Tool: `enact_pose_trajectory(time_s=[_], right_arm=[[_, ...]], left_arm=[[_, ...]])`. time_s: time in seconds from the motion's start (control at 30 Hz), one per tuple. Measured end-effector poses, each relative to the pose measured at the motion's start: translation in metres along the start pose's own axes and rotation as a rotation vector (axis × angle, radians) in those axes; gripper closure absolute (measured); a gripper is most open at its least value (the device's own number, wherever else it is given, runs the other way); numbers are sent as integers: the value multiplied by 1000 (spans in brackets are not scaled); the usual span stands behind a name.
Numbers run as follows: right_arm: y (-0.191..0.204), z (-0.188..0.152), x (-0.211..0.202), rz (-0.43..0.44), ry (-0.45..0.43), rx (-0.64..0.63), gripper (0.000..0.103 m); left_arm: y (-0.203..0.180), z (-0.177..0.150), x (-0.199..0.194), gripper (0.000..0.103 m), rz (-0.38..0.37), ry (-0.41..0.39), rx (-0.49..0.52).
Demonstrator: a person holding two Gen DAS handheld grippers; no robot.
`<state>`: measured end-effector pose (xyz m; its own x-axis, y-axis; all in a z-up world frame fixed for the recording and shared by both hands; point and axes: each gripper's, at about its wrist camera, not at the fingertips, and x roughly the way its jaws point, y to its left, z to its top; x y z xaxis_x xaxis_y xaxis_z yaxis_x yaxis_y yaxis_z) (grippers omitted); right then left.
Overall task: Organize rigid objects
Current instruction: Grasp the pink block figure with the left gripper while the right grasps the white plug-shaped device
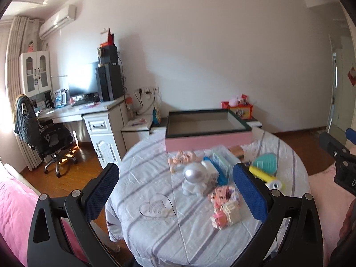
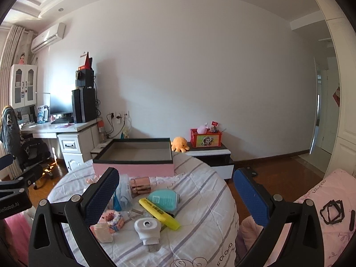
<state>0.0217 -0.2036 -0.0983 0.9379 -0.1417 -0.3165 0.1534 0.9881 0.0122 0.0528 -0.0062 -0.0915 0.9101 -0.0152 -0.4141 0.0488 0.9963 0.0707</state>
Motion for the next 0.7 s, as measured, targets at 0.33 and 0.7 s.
enact_pose_trajectory(time_s=[0.33, 0.7], right_arm=[[-13, -56, 50, 34, 166, 0, 0], [-8, -73, 74, 72, 233, -6, 0]], left_arm=[[-53, -62, 75, 0, -61, 250, 34], [-56, -73, 104, 43, -205, 320, -8]])
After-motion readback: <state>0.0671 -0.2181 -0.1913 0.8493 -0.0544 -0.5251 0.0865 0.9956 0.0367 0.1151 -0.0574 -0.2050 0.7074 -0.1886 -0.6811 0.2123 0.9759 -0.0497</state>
